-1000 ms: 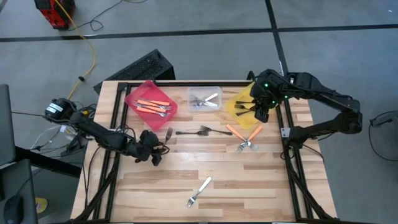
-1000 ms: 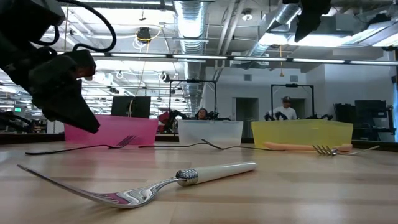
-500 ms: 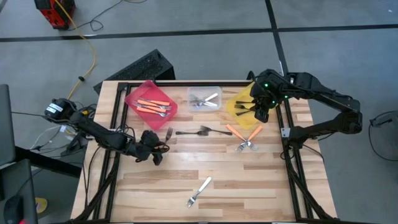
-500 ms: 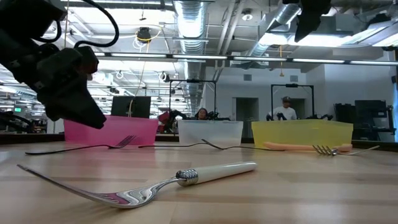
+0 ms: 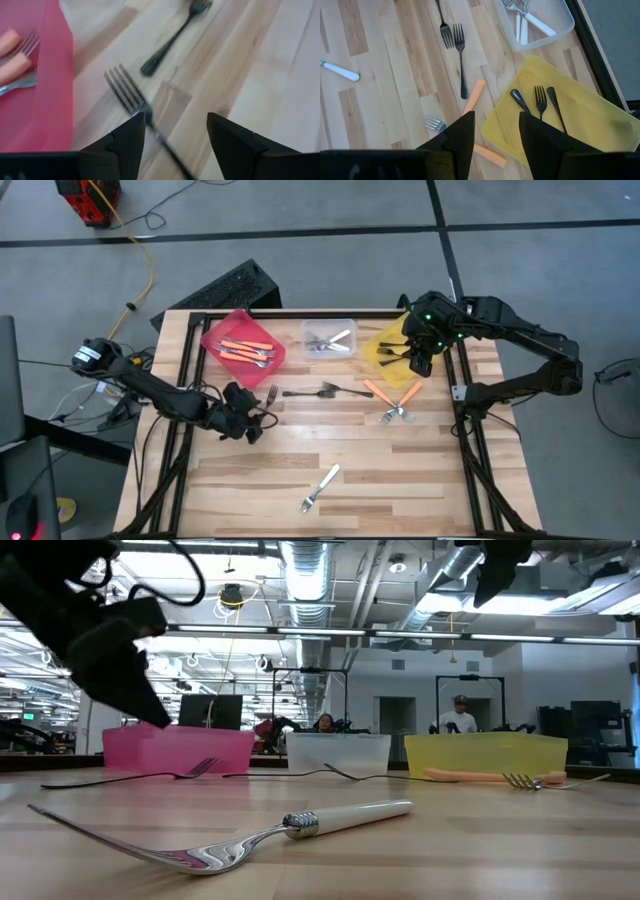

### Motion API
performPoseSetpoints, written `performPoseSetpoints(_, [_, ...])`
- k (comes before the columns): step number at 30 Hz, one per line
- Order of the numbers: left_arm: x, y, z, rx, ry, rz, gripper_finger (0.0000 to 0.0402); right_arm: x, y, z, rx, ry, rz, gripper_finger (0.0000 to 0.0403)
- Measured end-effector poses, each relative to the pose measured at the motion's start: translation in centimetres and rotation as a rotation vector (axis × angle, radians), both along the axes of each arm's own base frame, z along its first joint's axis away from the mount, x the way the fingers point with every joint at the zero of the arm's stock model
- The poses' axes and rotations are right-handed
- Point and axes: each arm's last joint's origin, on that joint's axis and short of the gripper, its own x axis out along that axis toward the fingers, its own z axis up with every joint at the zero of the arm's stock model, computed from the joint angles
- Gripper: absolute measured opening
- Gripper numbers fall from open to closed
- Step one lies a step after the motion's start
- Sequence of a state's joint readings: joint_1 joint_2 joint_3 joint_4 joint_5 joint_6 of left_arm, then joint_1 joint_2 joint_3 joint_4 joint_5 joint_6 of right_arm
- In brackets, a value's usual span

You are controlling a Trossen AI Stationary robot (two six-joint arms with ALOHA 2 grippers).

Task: Sort silverware by color (type)
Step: Put the black fork into the yellow bin

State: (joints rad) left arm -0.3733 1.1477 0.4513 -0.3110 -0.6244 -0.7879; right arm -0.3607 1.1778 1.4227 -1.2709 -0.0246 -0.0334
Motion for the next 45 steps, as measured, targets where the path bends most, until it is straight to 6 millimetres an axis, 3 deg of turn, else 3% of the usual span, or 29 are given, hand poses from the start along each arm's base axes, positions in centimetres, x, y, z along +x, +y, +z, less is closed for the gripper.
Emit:
performPoseSetpoints(7, [0.3,-0.2,0.1,-0.054,0.001,0.012,0.0226,0.0,0.0,0.0,0.000,0.000,0.000,0.0177])
performPoseSetpoints(20, [2.2,-0.8,-4.1,0.034,0.184,0.110,0.0224,0.0,0.0,0.0,0.003,-0.001,-0.004,0.0177])
performPoseSetpoints(29, [4.1,-1.6,-5.6,0.054,0.217,0.166,0.0220,0.0,0.0,0.0,0.005,-0.001,-0.006,0.0177])
performPoseSetpoints(33, [4.0,-1.8,-5.8,0.007,0.201,0.215,0.0186,0.0,0.0,0.0,0.005,-0.001,-0.006,0.0177])
performPoseSetpoints(45, [3.6,-2.1,-5.9,-0.037,0.210,0.256,0.0023,0.0,0.0,0.0,0.007,-0.001,-0.008,0.0177])
